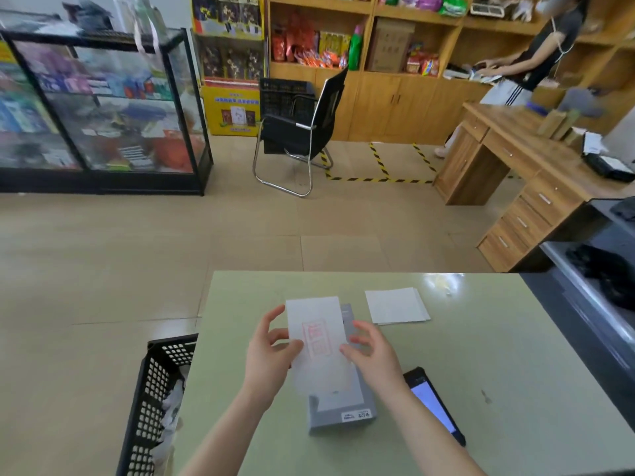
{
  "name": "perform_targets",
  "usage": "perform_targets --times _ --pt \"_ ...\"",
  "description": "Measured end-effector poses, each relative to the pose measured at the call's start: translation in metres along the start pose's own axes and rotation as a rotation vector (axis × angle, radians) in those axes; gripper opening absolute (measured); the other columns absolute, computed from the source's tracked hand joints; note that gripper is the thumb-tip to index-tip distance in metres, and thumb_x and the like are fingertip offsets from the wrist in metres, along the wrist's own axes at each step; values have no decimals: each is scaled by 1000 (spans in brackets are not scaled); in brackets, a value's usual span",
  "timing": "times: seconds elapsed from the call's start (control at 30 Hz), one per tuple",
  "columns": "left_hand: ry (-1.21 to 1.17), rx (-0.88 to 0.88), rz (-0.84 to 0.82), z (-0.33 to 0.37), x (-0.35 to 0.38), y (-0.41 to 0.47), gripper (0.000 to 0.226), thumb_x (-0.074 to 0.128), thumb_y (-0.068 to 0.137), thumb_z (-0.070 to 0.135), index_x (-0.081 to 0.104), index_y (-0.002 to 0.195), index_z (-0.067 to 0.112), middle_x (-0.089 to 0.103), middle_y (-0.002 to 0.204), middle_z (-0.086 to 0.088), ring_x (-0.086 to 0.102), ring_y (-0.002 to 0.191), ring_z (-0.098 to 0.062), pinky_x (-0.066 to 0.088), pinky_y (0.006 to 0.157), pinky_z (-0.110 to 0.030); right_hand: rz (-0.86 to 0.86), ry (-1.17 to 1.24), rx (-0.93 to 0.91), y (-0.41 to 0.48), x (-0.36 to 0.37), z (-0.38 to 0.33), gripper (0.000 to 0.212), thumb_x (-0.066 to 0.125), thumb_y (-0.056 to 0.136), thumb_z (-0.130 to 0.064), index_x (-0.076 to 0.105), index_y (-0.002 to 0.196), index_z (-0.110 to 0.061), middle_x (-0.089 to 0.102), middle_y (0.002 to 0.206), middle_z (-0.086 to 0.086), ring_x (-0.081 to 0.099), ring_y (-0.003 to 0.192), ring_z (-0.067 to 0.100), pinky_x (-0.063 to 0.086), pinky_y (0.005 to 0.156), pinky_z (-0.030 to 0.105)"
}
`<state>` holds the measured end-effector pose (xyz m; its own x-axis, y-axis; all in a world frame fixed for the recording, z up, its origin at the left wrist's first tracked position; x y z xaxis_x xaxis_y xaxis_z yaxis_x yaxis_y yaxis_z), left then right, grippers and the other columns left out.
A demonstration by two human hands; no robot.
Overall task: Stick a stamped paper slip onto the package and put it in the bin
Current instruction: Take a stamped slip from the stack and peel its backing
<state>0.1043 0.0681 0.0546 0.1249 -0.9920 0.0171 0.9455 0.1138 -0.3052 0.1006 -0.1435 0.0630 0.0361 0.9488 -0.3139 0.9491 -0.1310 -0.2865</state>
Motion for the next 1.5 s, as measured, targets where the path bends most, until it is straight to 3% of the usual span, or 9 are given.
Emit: perform_targets --times 0.1,0.27,0.43,0.53,0.73,0.8,1.17,1.33,1.5 --pt "-33 10 -22 2 -5 -11 58 66 78 2 53 120 40 74 84 -5 72 79 -25 59 69 -45 -20 57 59 0 8 4 30 67 83 -4 62 111 -11 68 83 10 64 79 22 54 76 38" --pt "-151 -7 55 7 -19 -20 28 68 87 22 63 111 33 71 80 -4 67 74 -13 57 67 -30 -132 -113 -42 1 6 -15 25 66 83 -7 69 96 -29 61 76 -1 57 74 13 45 70 23" --pt "-77 -48 -8 17 -10 -16 12 70 84 15 74 95 20 76 79 -2 67 70 -15 52 67 -32 -228 -220 -152 -1 1 -32 30 60 83 -7 72 97 -30 63 79 -3 55 71 9 43 67 20" --pt "-27 -78 -68 14 1 -16 7 72 83 14 76 88 14 75 81 -4 67 72 -19 50 68 -36 -247 -261 -212 -1 1 -42 31 60 83 -5 72 102 -26 65 80 -17 57 70 -6 42 66 10" --pt "-64 -116 -63 5 11 -15 7 73 81 11 72 86 6 73 77 -5 68 66 -16 54 57 -26 124 -545 -566 -21 -19 -78 27 70 78 -19 69 103 -29 49 91 -11 49 86 6 41 82 19" --pt "-97 -120 -65 4 16 -15 8 75 79 11 71 85 7 72 76 -6 68 66 -17 55 57 -26 104 -495 -618 -29 -10 -83 18 71 78 -23 70 96 -27 52 93 -9 52 91 7 42 84 19" --pt "-249 -146 -223 9 42 -22 20 69 85 10 69 95 -7 73 96 -24 72 92 -35 60 78 -31 -56 -146 -416 -32 2 -68 10 73 80 -20 72 88 -25 71 91 -8 66 80 4 54 71 20" --pt "-216 -130 -186 10 39 -24 10 69 84 5 71 86 -4 75 89 -22 74 85 -30 59 70 -26 -76 -145 -401 -35 6 -64 8 72 81 -24 73 89 -22 71 90 -7 66 81 4 54 71 21" --pt "-84 -103 -184 10 40 -24 11 66 86 11 72 78 8 75 74 -5 73 74 -15 57 67 -22 -83 -77 -345 -35 7 -60 9 73 79 -21 74 88 -20 73 87 -7 67 81 3 53 70 15"
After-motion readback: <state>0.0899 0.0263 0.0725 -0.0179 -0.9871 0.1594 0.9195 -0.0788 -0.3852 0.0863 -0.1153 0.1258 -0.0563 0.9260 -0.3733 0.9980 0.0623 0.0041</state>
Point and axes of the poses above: each hand's wrist, its own y-axis towards the middle knuckle, its own x-axis out of the palm, z = x × y, the point moved 10 cm from there along y, towards the middle knuckle
